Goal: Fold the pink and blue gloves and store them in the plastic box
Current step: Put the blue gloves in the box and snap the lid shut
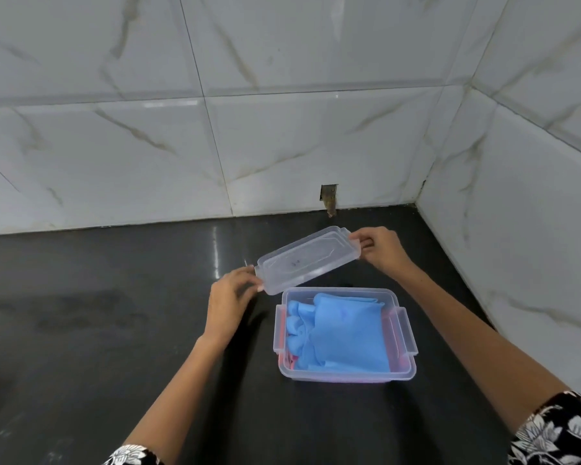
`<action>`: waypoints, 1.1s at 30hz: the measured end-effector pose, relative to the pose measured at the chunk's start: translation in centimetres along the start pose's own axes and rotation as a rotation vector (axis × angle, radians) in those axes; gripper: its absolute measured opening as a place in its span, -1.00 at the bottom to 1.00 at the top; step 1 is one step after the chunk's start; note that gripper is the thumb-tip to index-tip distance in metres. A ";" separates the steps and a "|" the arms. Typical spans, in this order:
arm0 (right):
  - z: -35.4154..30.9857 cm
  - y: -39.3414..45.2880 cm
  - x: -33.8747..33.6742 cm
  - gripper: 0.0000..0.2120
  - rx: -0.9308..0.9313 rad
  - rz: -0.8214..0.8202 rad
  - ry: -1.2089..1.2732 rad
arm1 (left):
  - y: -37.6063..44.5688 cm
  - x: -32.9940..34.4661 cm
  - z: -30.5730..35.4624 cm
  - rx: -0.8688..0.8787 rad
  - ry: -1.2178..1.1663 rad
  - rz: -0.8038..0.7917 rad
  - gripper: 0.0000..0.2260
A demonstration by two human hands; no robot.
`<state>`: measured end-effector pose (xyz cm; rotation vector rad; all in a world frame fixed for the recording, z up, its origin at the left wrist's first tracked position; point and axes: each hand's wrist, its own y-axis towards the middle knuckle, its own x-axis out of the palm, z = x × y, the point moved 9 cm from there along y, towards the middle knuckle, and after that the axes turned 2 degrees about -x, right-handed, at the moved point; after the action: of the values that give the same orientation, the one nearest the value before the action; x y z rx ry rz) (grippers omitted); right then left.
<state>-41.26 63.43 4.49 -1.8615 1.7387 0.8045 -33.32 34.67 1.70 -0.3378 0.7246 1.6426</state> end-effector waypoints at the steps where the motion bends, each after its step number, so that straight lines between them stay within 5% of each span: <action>1: -0.7 -0.6 -1.2 -0.74 -0.039 0.042 0.002 | 0.0 -0.9 0.5 -0.006 -0.068 0.037 -0.88; 6: -4.2 -4.6 -6.5 -0.75 -0.149 0.216 0.101 | 0.6 -5.3 5.2 -0.054 -0.413 0.130 -0.90; 14: -4.6 -10.9 -8.9 -0.72 -0.023 0.271 0.449 | -0.5 -6.4 7.7 -0.235 -0.496 0.219 -0.93; 18: -1.0 -13.3 -6.9 -0.77 0.130 0.289 0.274 | -3.0 -3.0 5.7 -0.375 -0.359 0.085 -0.88; 25: 1.8 -15.8 -4.7 -0.89 0.206 0.339 0.027 | -5.3 0.7 6.6 -0.269 -0.118 -0.116 -0.79; 33: 2.1 -15.9 -3.6 -0.85 0.256 0.326 -0.047 | -6.6 1.0 4.2 -0.455 -0.313 -0.148 -0.90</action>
<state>-25.78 68.95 4.59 -1.4045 2.0378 0.6949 -26.42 38.44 2.53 -0.4321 0.0832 1.6593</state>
